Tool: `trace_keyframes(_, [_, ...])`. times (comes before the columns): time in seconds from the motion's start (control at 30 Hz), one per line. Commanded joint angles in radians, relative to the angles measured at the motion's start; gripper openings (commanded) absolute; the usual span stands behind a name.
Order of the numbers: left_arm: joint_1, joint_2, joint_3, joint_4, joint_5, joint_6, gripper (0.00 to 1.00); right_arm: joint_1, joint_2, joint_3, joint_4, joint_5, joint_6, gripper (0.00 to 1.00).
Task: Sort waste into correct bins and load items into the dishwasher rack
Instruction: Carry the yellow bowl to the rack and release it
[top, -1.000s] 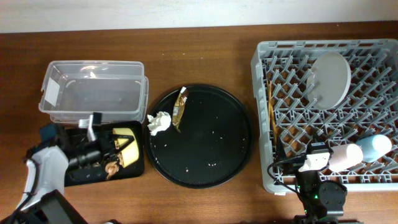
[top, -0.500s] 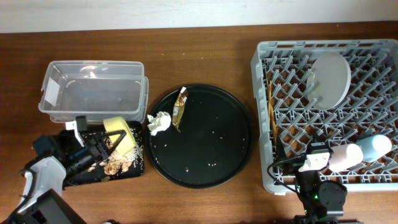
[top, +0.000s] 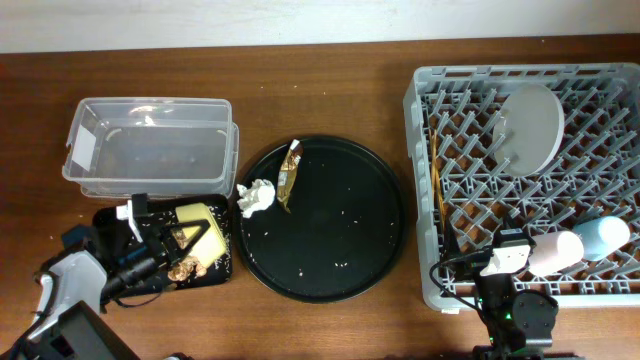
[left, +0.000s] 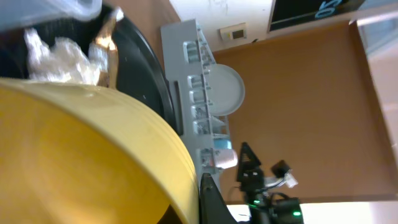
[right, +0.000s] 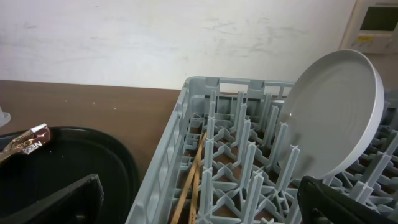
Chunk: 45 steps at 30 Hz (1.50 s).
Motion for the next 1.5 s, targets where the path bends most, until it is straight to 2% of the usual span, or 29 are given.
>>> trace_keyframes(0.0, [-0.005, 0.007, 0.000, -0.019, 0.024, 0.030, 0.00, -0.005, -0.005, -0.009, 0.002, -0.002, 0.001, 0.98])
trace_keyframes(0.03, [-0.023, -0.003, 0.003, -0.018, 0.113, 0.030, 0.00, -0.005, -0.005, -0.009, 0.002, -0.002, 0.001, 0.98])
trace_keyframes(0.07, [-0.078, -0.032, 0.027, -0.019, 0.126, 0.029, 0.00, -0.005, -0.005, -0.009, 0.002, -0.002, 0.001, 0.98])
trace_keyframes(0.1, [-0.141, -0.063, 0.066, -0.019, 0.100, 0.024, 0.00, -0.005, -0.005, -0.009, 0.002, -0.002, 0.001, 0.98])
trace_keyframes(0.13, [-0.259, -0.102, 0.154, -0.010, -0.033, -0.058, 0.00, -0.005, -0.005, -0.009, 0.002, -0.002, 0.001, 0.98])
trace_keyframes(0.17, [-0.451, -0.112, 0.281, 0.129, -0.258, -0.325, 0.00, -0.005, -0.005, -0.009, 0.002, -0.002, 0.001, 0.98])
trace_keyframes(0.2, [-0.572, -0.112, 0.303, 0.318, -0.356, -0.523, 0.00, -0.005, -0.005, -0.009, 0.002, -0.002, 0.001, 0.98])
trace_keyframes(0.23, [-0.620, -0.111, 0.302, 0.403, -0.394, -0.605, 0.00, -0.005, -0.005, -0.009, 0.002, -0.002, 0.001, 0.98])
trace_keyframes(0.27, [-0.772, -0.080, 0.302, 0.701, -0.497, -0.872, 0.00, -0.005, -0.005, -0.009, 0.002, -0.002, 0.001, 0.98])
trace_keyframes(0.3, [-0.824, -0.058, 0.302, 0.811, -0.513, -0.945, 0.00, -0.005, -0.005, -0.009, 0.002, -0.002, 0.001, 0.98])
trace_keyframes(0.37, [-0.969, 0.056, 0.303, 1.162, -0.580, -1.173, 0.00, -0.005, -0.005, -0.009, 0.002, -0.002, 0.001, 0.98])
trace_keyframes(0.4, [-1.048, 0.169, 0.304, 1.406, -0.606, -1.312, 0.00, -0.005, -0.005, -0.009, 0.002, -0.002, 0.001, 0.98])
trace_keyframes(0.43, [-1.089, 0.265, 0.322, 1.566, -0.608, -1.431, 0.00, -0.005, -0.005, -0.009, 0.002, -0.002, 0.001, 0.98])
trace_keyframes(0.47, [-1.114, 0.327, 0.339, 1.637, -0.607, -1.477, 0.00, -0.005, -0.005, -0.009, 0.002, -0.002, 0.001, 0.98])
trace_keyframes(0.5, [-1.173, 0.462, 0.415, 1.797, -0.605, -1.565, 0.00, -0.005, -0.005, -0.009, 0.002, -0.002, 0.001, 0.98])
trace_keyframes(0.53, [-1.214, 0.537, 0.485, 1.847, -0.608, -1.589, 0.00, -0.005, -0.005, -0.009, 0.002, -0.002, 0.001, 0.98])
trace_keyframes(0.63, [-1.321, 0.690, 0.698, 1.846, -0.657, -1.605, 0.00, -0.005, -0.005, -0.009, 0.002, -0.002, 0.001, 0.98])
trace_keyframes(0.77, [-1.345, 0.702, 0.709, 1.767, -0.727, -1.577, 0.01, -0.005, -0.005, -0.009, 0.002, -0.002, 0.001, 0.98])
trace_keyframes(0.8, [-1.345, 0.704, 0.709, 1.738, -0.727, -1.573, 0.05, -0.005, -0.005, -0.009, 0.002, -0.002, 0.001, 0.98])
trace_keyframes(0.9, [-1.316, 0.704, 0.709, 1.596, -0.747, -1.568, 0.39, -0.005, -0.005, -0.009, 0.002, -0.002, 0.001, 0.98])
trace_keyframes(0.93, [-1.286, 0.704, 0.709, 1.593, -0.741, -1.569, 0.57, -0.005, -0.005, -0.009, 0.002, -0.002, 0.001, 0.98])
trace_keyframes(0.97, [-1.265, 0.704, 0.709, 1.599, -0.717, -1.570, 0.83, -0.005, -0.005, -0.009, 0.002, -0.002, 0.001, 0.98])
trace_keyframes(1.0, [-1.223, 0.704, 0.709, 1.604, -0.658, -1.572, 0.99, -0.005, -0.005, -0.009, 0.002, -0.002, 0.001, 0.98])
trace_keyframes(1.07, [-1.162, 0.704, 0.709, 1.599, -0.586, -1.572, 0.99, -0.005, -0.005, -0.009, 0.002, -0.002, 0.001, 0.98])
trace_keyframes(1.2, [-1.107, 0.704, 0.709, 1.559, -0.570, -1.572, 0.99, -0.005, -0.005, -0.009, 0.002, -0.002, 0.001, 0.98])
trace_keyframes(1.4, [-1.129, 0.685, 0.709, 1.511, -0.541, -1.555, 0.98, -0.005, -0.005, -0.009, 0.002, -0.002, 0.001, 0.98])
trace_keyframes(1.47, [-1.118, 0.636, 0.710, 1.336, -0.581, -1.444, 0.84, -0.005, -0.005, -0.009, 0.002, -0.002, 0.001, 0.98])
